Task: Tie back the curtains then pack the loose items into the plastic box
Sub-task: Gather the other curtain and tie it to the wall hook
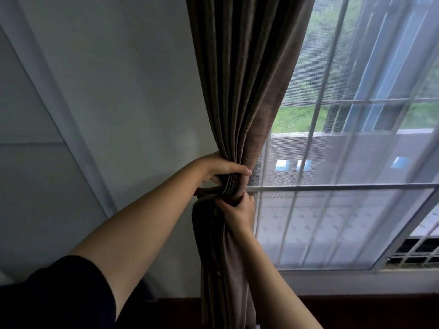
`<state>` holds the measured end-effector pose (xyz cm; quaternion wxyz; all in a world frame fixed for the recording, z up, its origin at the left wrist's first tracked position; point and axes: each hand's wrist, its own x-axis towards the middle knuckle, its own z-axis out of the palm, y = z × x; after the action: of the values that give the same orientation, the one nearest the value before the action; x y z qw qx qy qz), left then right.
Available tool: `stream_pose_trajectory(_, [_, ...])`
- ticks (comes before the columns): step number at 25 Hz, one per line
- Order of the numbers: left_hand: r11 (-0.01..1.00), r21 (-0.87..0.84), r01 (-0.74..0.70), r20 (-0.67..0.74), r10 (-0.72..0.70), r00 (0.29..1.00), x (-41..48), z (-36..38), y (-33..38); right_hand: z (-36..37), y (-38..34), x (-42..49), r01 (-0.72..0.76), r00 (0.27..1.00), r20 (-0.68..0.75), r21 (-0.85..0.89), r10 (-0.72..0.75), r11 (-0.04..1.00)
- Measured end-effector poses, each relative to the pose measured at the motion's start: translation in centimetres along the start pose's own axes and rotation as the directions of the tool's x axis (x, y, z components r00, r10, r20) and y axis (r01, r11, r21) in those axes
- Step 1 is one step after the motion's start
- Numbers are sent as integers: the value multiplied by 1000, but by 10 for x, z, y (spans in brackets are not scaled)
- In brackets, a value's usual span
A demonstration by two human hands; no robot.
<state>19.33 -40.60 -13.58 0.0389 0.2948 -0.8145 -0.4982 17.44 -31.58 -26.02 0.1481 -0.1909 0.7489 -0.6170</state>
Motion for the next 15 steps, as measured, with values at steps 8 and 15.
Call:
stream_pose_trajectory(8, [996, -60, -72, 209, 83, 974, -20, -5, 8, 4, 0, 0, 29, 988, -144, -177, -55, 984])
stream_pose_trajectory(15, [972, -230, -56, -73, 40, 997, -31, 2, -119, -24, 7, 6, 185, 982, 38, -439, -187, 879])
